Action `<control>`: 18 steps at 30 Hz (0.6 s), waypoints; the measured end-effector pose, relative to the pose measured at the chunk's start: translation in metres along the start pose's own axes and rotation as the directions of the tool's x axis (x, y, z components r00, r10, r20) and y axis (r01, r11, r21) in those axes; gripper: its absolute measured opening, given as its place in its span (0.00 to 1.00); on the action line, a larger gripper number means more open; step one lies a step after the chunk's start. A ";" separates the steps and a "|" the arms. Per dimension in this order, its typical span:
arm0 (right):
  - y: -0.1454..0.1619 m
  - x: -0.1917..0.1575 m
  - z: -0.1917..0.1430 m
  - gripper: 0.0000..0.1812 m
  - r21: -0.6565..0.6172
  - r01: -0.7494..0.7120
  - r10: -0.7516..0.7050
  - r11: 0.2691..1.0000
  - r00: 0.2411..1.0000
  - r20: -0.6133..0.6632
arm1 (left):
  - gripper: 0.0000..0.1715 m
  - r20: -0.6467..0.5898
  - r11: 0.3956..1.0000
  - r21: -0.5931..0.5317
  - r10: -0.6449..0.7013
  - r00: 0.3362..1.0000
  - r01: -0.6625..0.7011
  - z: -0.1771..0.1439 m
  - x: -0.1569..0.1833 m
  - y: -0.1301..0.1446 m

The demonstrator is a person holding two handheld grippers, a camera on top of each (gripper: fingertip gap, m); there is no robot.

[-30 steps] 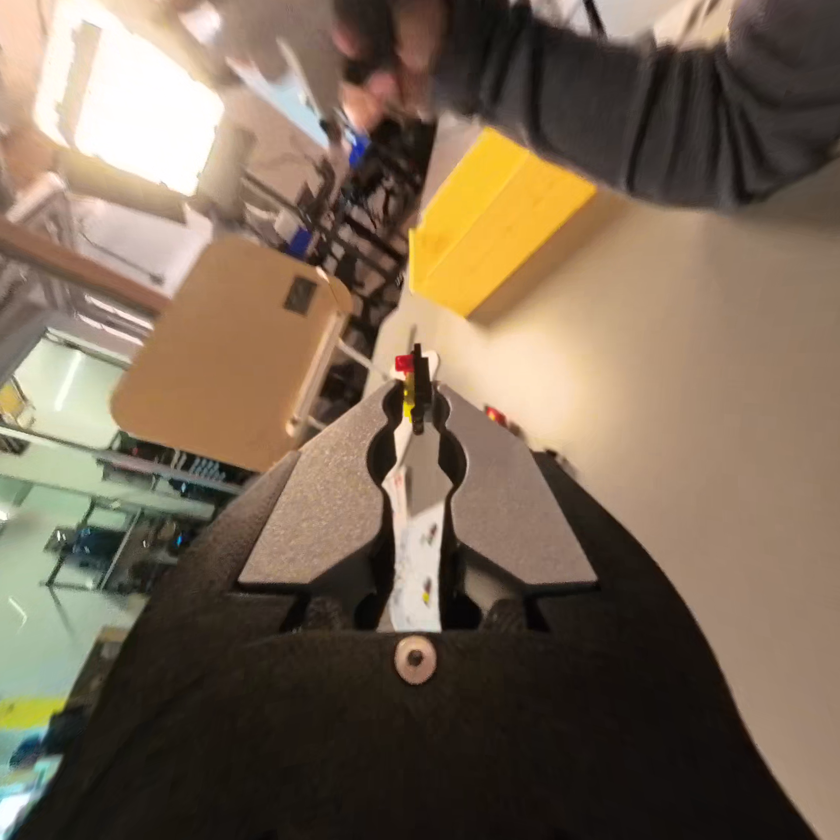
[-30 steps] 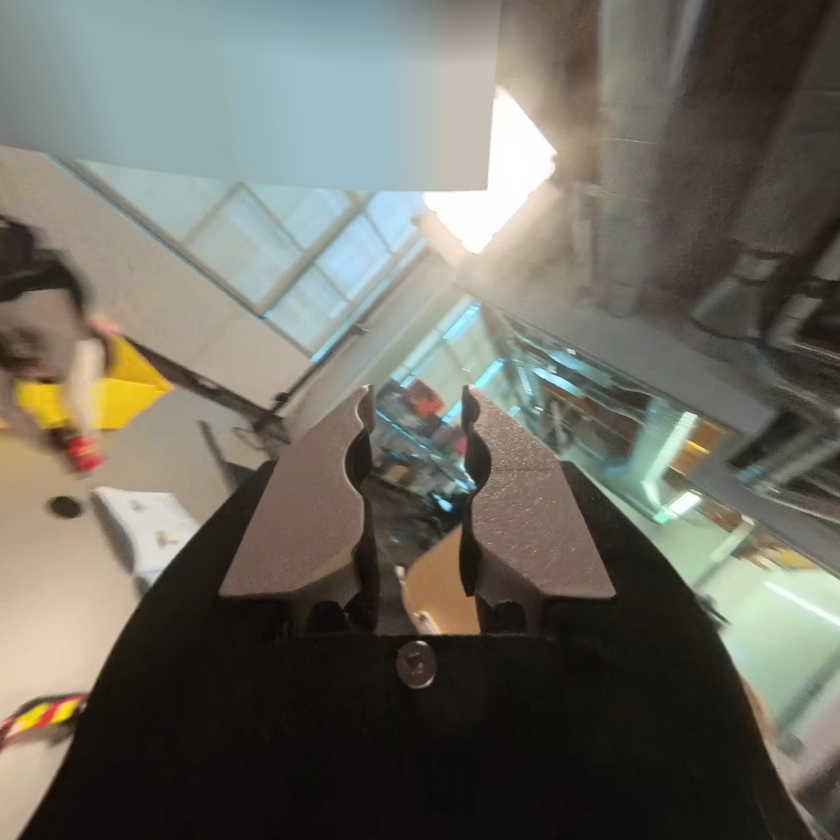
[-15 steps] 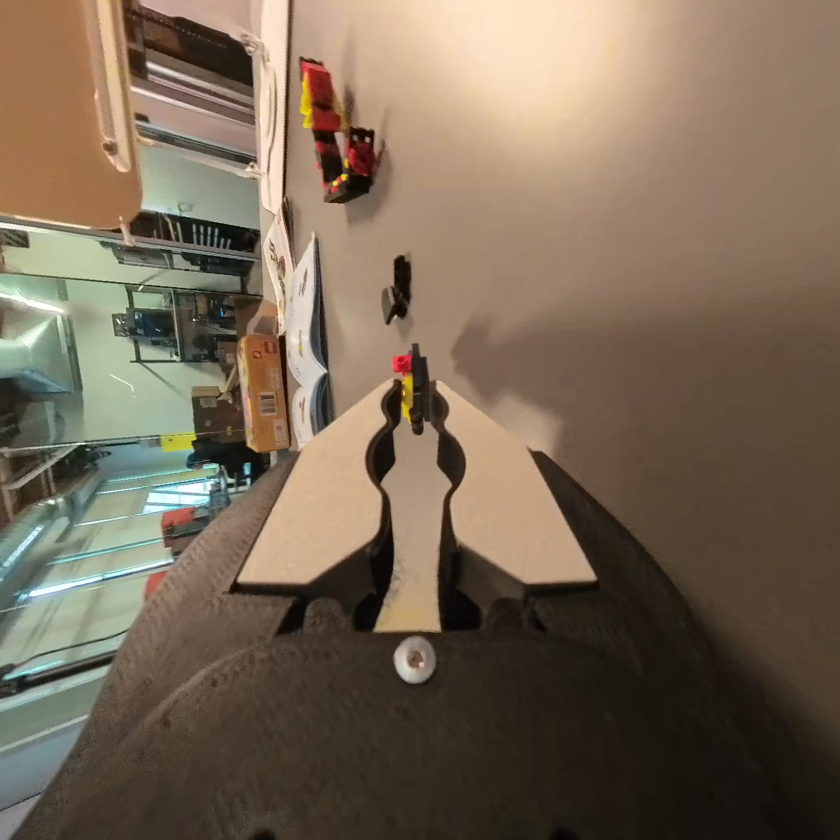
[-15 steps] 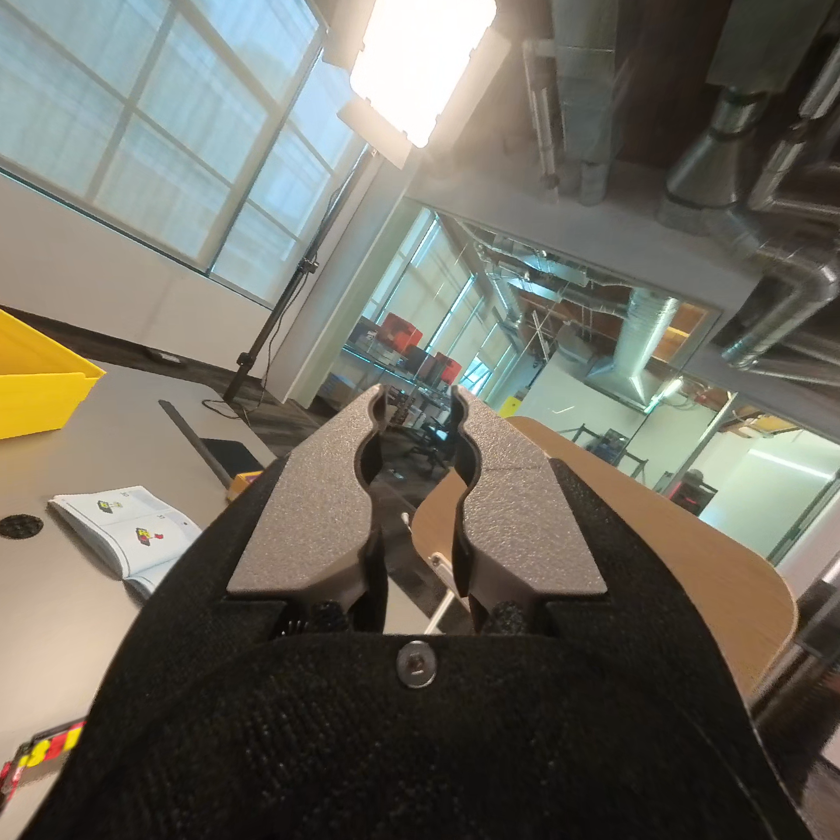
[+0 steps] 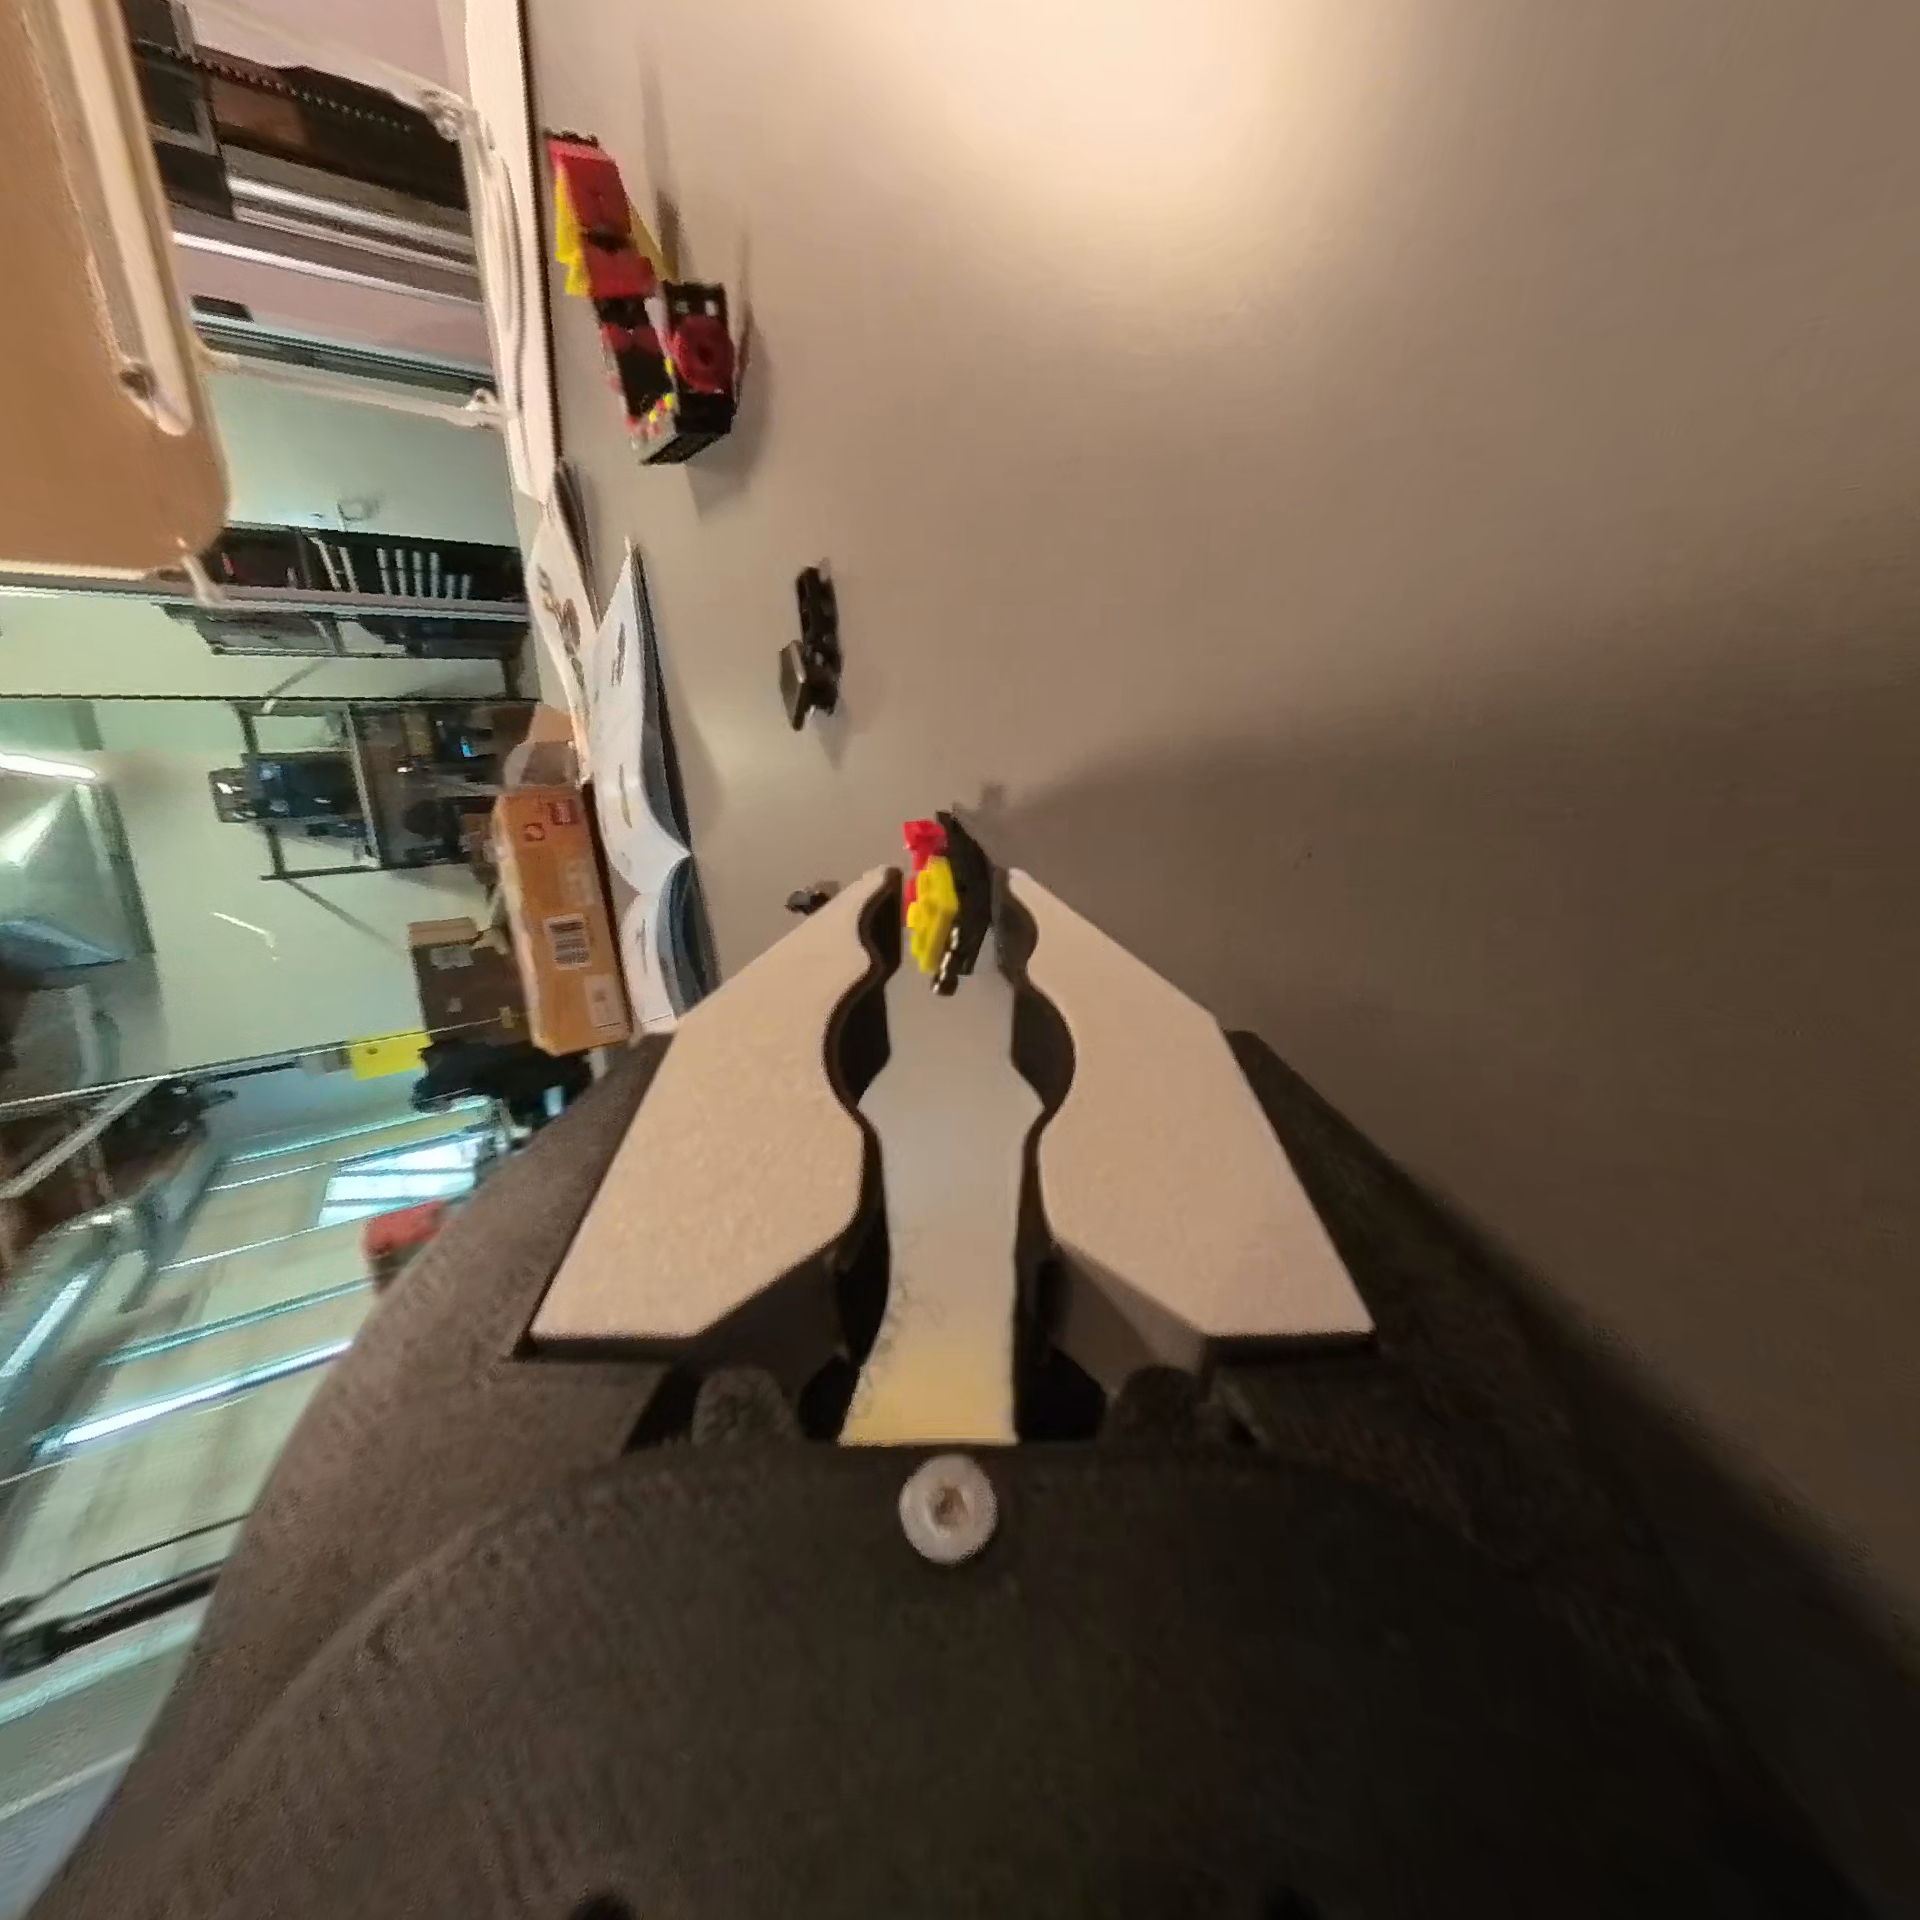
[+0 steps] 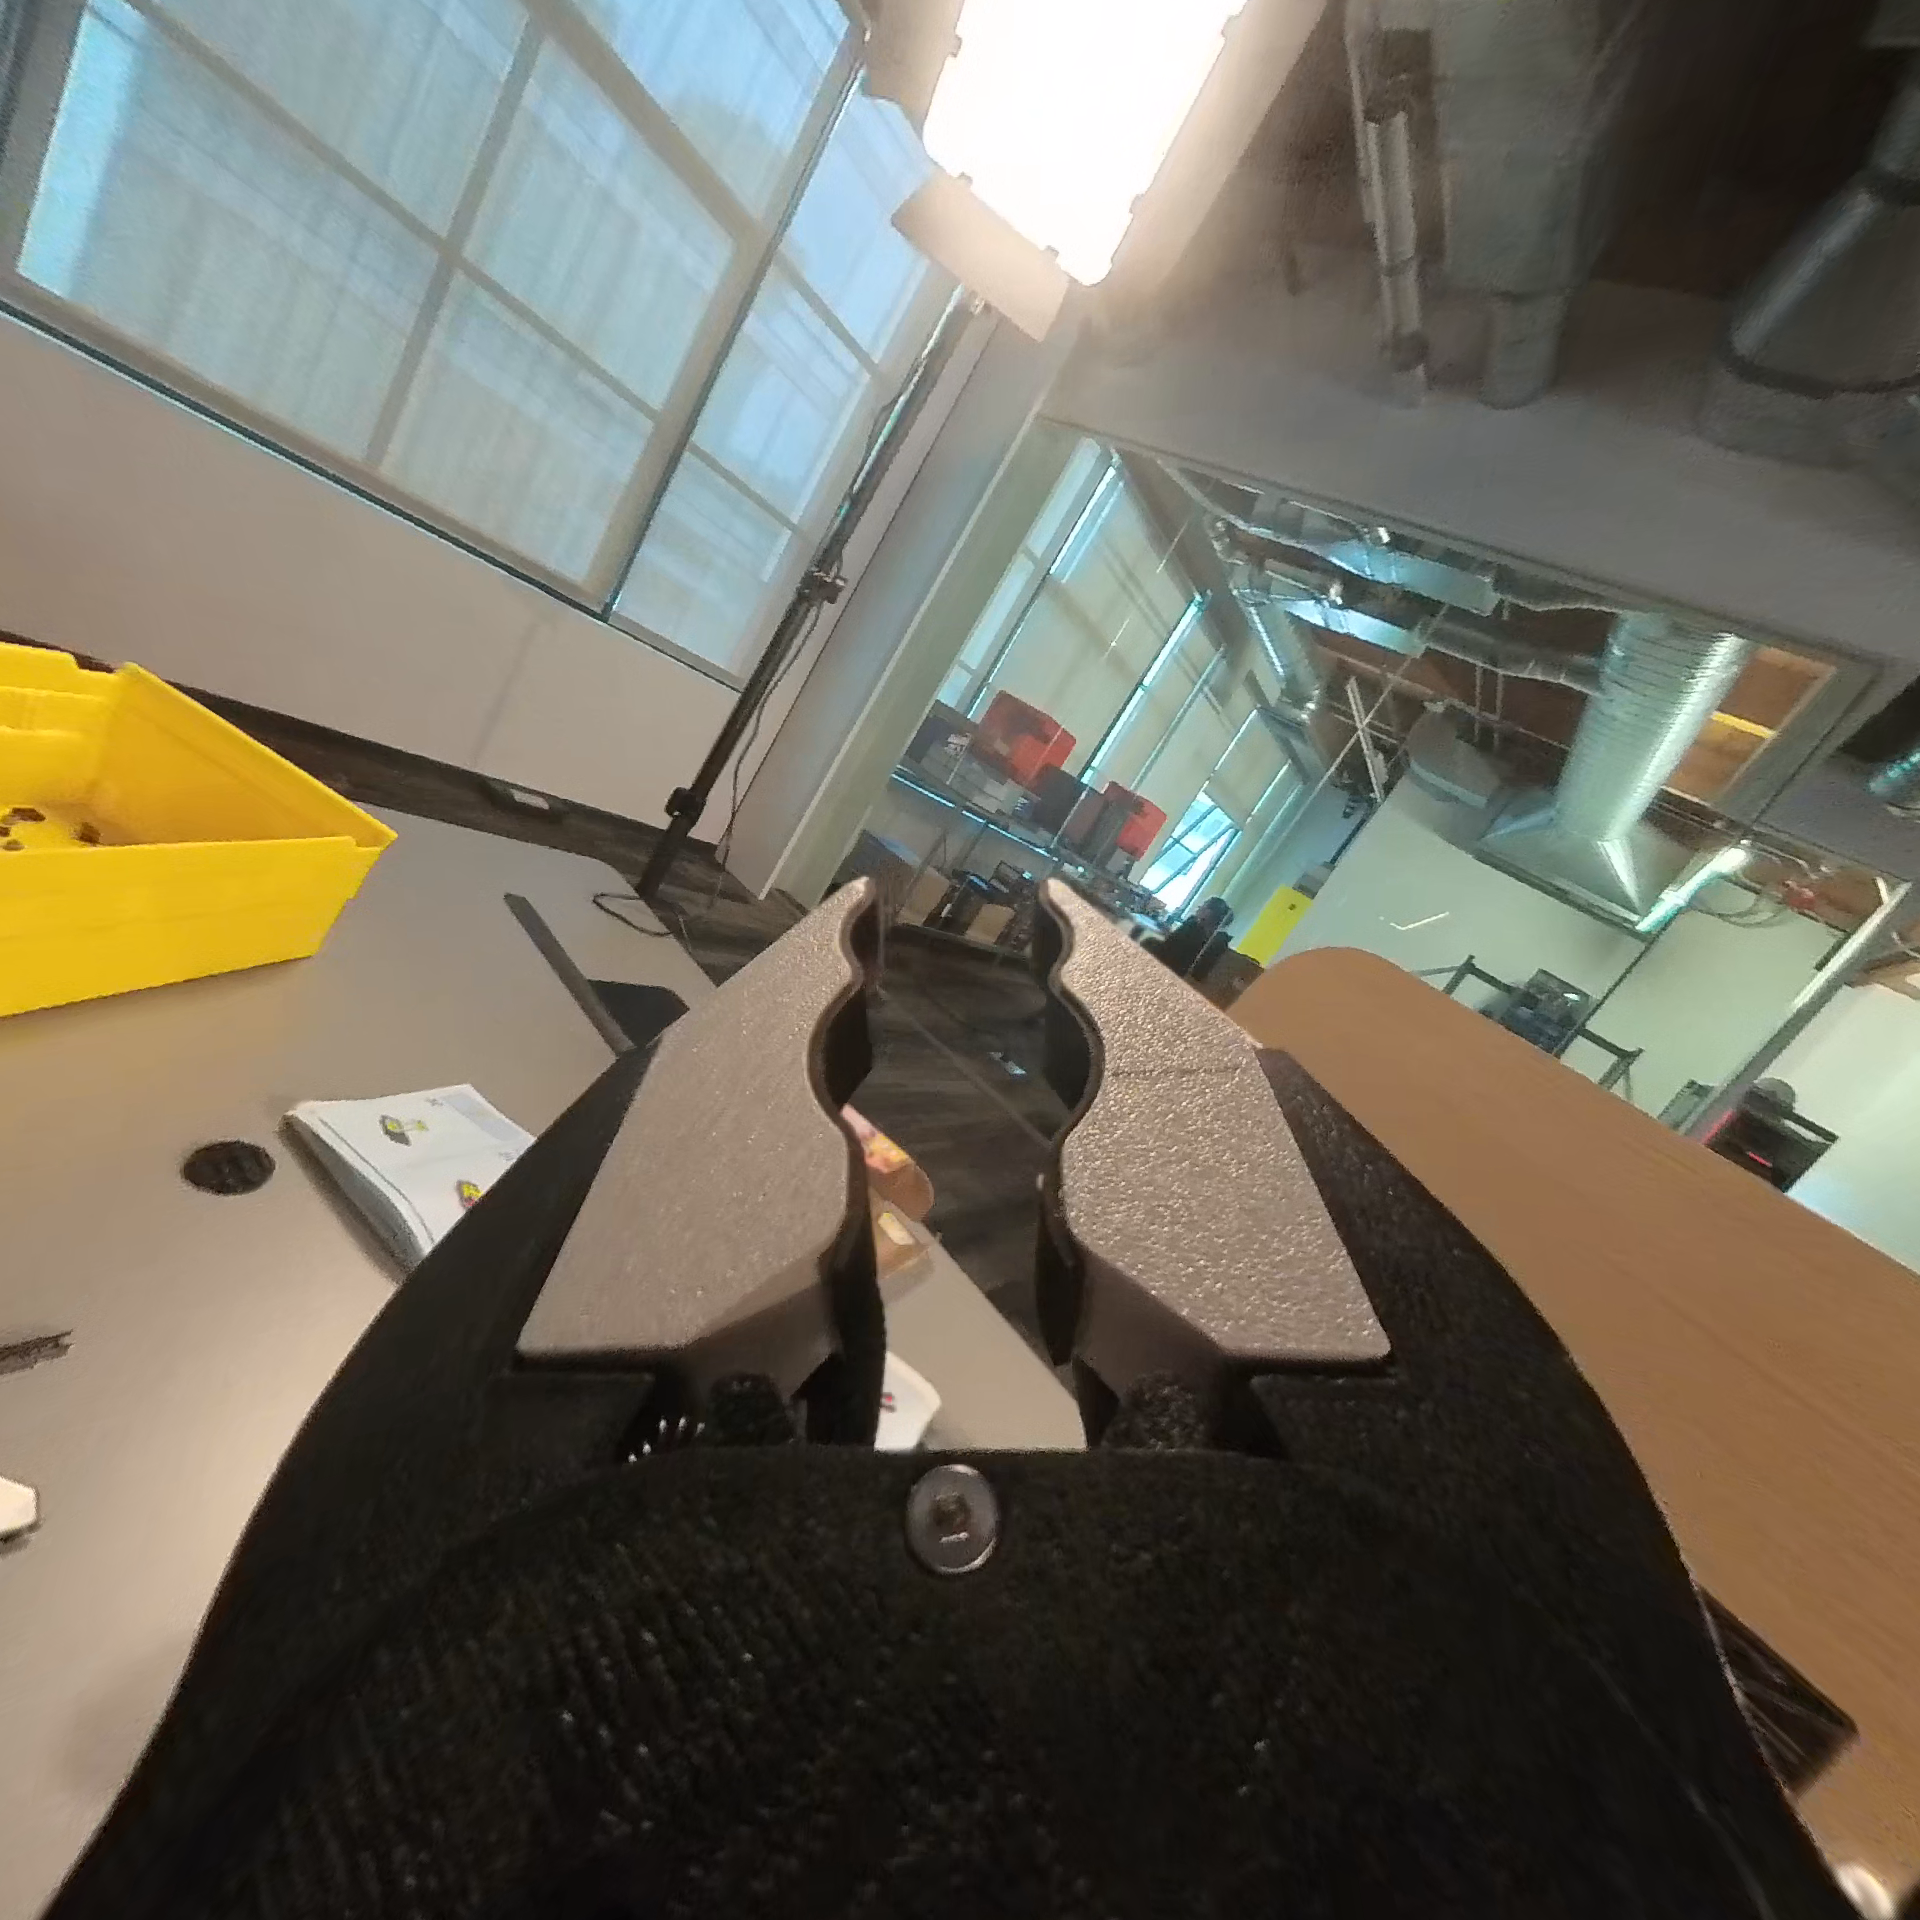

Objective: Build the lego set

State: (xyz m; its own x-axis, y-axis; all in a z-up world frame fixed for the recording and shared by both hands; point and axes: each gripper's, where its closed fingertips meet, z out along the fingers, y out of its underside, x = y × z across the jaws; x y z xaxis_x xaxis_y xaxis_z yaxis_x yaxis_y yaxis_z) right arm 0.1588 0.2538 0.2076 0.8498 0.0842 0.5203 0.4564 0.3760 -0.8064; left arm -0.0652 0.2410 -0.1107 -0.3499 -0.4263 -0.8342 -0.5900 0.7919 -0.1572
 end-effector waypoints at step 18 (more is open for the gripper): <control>0.068 -0.168 0.026 0.21 0.244 -0.536 0.480 0.808 0.839 0.255 | 0.30 0.314 0.582 0.501 -0.812 0.492 0.641 -0.107 -0.074 0.041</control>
State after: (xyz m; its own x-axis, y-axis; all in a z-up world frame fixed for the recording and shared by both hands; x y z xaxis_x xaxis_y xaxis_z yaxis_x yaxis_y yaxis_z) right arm 0.0405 0.2890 0.0729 0.8651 0.4867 0.1214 -0.1514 0.4840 -0.8619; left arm -0.1410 0.2582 0.0007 0.5355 -0.7154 -0.4489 -0.2032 0.4068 -0.8906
